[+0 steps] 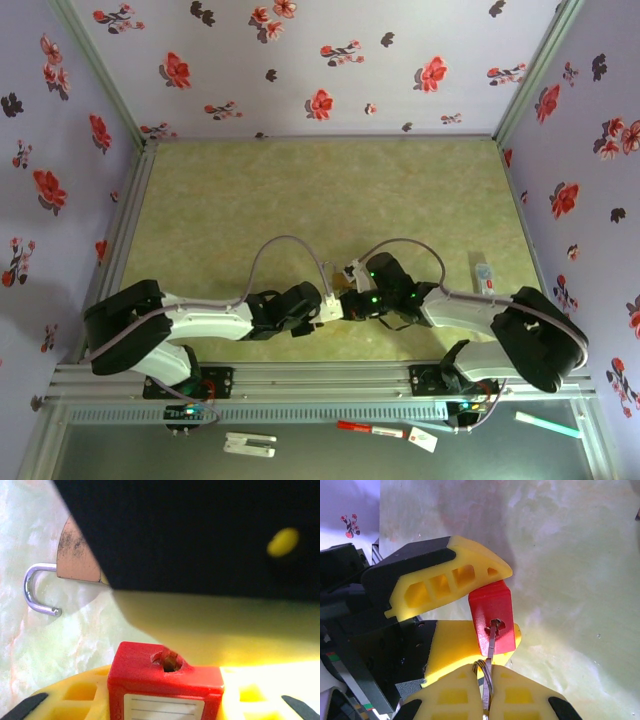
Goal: Unlock with the key
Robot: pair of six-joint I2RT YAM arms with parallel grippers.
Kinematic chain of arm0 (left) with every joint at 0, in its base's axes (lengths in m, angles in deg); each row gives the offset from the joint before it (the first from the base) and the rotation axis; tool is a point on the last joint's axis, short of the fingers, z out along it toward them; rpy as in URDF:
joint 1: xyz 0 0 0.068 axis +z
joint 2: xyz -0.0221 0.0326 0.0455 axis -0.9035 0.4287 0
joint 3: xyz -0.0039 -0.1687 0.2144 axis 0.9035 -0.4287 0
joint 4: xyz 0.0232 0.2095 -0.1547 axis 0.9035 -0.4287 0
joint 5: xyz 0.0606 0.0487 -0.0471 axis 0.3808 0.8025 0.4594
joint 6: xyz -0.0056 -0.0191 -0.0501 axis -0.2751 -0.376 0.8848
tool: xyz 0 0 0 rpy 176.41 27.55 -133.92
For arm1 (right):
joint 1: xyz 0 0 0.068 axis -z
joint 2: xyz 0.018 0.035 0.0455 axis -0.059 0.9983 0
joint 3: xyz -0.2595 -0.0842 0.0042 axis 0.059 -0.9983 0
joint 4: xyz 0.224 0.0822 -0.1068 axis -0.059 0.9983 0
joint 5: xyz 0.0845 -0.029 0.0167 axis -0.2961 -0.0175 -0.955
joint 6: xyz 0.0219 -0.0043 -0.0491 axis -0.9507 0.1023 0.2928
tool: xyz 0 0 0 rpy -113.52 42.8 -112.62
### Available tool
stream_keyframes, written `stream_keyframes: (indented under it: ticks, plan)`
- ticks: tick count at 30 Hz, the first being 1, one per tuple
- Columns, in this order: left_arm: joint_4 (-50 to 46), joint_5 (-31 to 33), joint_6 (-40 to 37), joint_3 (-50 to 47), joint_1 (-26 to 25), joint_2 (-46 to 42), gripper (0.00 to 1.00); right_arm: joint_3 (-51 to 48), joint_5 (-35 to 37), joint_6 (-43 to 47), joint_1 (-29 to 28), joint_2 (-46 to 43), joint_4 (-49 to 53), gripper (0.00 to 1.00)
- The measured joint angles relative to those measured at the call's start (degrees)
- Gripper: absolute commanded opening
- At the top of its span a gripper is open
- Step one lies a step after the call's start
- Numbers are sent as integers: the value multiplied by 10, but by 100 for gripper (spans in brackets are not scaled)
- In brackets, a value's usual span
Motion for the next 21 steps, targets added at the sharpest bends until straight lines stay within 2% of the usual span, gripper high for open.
stream_keyframes:
  ticks: [4,11,21]
  plan:
    - [-19,-11,0,4,0,-14,0,-2,0,0,-4,-17,9,0]
    - [-110,-21,-25,46,2,-74,0,7,1,10,-7,-95,55,0]
    - [-252,-52,-59,165,5,-126,0,108,21,79,-7,-217,248,0]
